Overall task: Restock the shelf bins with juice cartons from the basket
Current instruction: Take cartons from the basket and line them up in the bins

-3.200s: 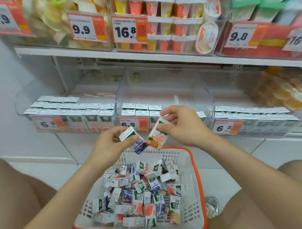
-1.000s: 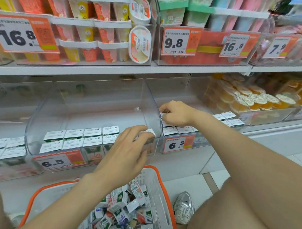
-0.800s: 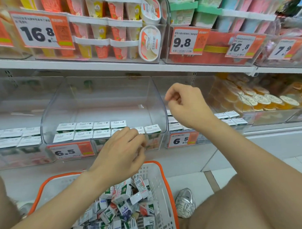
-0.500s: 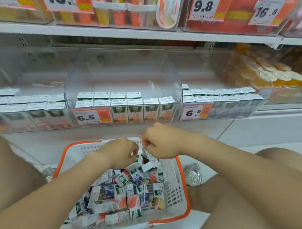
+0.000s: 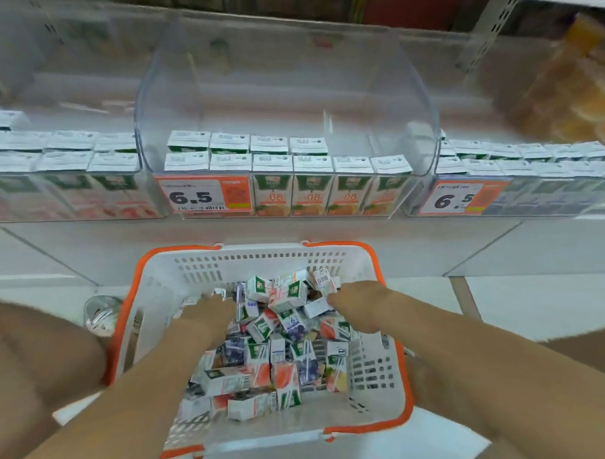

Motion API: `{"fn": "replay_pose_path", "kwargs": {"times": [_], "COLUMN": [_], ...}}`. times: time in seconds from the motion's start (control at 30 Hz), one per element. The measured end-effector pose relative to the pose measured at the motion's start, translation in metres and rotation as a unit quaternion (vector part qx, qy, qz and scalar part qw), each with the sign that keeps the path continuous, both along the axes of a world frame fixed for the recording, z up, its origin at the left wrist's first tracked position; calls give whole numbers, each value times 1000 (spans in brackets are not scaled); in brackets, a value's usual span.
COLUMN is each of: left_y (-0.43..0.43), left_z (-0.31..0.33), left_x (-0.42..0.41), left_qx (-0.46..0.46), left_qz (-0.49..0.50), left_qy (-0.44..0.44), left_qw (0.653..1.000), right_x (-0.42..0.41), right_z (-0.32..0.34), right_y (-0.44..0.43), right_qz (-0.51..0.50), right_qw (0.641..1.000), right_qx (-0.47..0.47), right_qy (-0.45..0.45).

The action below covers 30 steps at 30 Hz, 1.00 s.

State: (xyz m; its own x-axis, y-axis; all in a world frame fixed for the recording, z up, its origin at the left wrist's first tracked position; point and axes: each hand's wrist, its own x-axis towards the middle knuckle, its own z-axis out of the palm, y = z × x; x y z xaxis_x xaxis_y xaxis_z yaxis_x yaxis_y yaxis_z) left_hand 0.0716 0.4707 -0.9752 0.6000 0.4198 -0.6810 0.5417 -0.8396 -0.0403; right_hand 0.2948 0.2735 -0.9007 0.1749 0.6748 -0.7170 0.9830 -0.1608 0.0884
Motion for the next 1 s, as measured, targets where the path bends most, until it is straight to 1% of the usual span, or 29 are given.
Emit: {"fn": "replay_pose_path", "kwargs": {"times": [0.1, 0.17, 0.27, 0.33, 0.47, 0.57, 0.7, 0.77, 0.83, 0.87, 0.93, 1.0], "left_y": [-5, -8, -11, -11, -6, -5, -7, -7, -3, -1, 3, 4], "left_z": [-19, -23, -34, -38, -31, -29, -25, -23, -19, -16, -6, 5], "left_x": [-7, -6, -6, -9, -8, -6, -3, -2, 0, 0, 0, -1], "left_qx": [-18, 2, 50, 49, 53, 10, -43, -98, -187, -221, -254, -275], "left_qz": [-2, -1, 16, 30, 46, 75, 102, 156, 226, 245, 265, 299], "left_qy": [22, 13, 27, 36, 3, -38, -135, -177, -204, -209, -211, -216], "left_qw": [1000, 1000, 998, 998, 998, 996, 985, 967, 934, 921, 906, 888], "right_x": [-9, -15, -22, -26, -27, -26, -30, -35, -40, -42, -44, -43], "right_z": [-32, -54, -76, -84, -94, -96, -94, -92, -87, -84, -78, -72], "right_y": [-8, -13, -18, -21, -24, -23, -22, -21, -22, -21, -21, -22], "right_qz": [6, 17, 10, 13, 27, 21, 27, 62, 93, 105, 124, 122], "right_qw": [999, 997, 995, 993, 992, 996, 999, 997, 995, 993, 991, 991], "right_qx": [-50, -65, -78, -88, -87, -56, -13, 8, 15, 17, 24, 41], "right_qy": [-6, -29, -62, -78, -87, -67, -44, -37, -41, -46, -48, -26]}}
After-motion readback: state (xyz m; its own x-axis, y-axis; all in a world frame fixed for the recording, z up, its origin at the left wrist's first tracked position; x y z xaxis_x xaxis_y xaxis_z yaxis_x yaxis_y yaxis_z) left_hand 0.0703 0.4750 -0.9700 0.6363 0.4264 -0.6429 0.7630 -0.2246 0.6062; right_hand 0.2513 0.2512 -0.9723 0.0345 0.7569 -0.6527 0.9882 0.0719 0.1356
